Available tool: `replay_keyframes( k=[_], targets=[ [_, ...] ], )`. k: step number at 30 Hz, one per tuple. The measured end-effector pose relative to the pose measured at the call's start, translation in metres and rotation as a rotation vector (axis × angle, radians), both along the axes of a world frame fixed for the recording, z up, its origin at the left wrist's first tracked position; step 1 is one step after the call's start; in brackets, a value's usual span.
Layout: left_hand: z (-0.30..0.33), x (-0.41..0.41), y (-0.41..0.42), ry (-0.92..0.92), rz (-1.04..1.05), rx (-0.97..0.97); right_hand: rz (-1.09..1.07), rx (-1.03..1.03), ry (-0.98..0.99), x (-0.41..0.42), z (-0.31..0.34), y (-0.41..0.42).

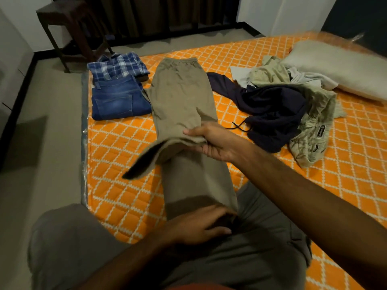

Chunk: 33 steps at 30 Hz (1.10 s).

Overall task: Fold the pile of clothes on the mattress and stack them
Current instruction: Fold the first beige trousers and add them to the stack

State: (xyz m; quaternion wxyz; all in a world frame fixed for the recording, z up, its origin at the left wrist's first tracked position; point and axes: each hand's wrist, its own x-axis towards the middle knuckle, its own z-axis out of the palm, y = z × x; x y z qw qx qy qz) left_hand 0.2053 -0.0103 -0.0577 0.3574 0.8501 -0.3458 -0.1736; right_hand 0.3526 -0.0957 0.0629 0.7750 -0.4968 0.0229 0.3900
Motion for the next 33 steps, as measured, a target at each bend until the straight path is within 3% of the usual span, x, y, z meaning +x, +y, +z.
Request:
replay_keyframes(
  k=[4,8,10,12,14,16,18,21,22,24,26,28,30,33],
  targets=[
    [0.040,-0.032,0.041,-0.194,0.093,-0.172,0.015,-0.117,0.055,-0.040,-0.034,-0.045],
    [0.041,-0.041,0.088,-0.304,0.547,-0.302,-0.049,-0.275,0.113,-0.062,-0.065,-0.083],
    [0.013,-0.025,0.103,-0.138,0.885,-0.220,-0.057,-0.332,0.159,-0.073,-0.079,-0.092],
    [-0.015,-0.011,0.106,0.376,1.088,-0.143,-0.037,-0.322,0.217,-0.086,-0.089,-0.094],
    [-0.033,-0.008,0.096,0.845,1.129,-0.208,-0.022,-0.315,0.236,-0.094,-0.094,-0.095],
    [-0.041,-0.012,0.084,0.897,1.083,-0.194,-0.018,-0.293,0.233,-0.096,-0.097,-0.096],
    [-0.047,-0.016,0.076,0.700,1.033,-0.103,-0.020,-0.262,0.232,-0.097,-0.097,-0.098],
    [-0.057,-0.015,0.080,0.145,1.027,0.257,-0.020,-0.262,0.212,-0.097,-0.096,-0.099],
    [-0.061,-0.016,0.082,0.097,1.027,0.317,-0.025,-0.265,0.212,-0.098,-0.096,-0.099],
    [-0.054,-0.017,0.080,0.327,0.991,0.251,-0.041,-0.236,0.233,-0.098,-0.096,-0.100],
    [-0.046,-0.018,0.071,0.715,1.029,-0.045,-0.057,-0.205,0.251,-0.099,-0.096,-0.101],
    [-0.037,-0.016,0.064,0.947,1.116,-0.319,-0.074,-0.187,0.268,-0.100,-0.098,-0.102],
    [-0.034,-0.013,0.060,1.030,1.139,-0.445,-0.078,-0.198,0.270,-0.101,-0.101,-0.102],
    [-0.036,-0.010,0.054,1.009,1.142,-0.430,-0.062,-0.217,0.263,-0.102,-0.102,-0.103]
  ],
)
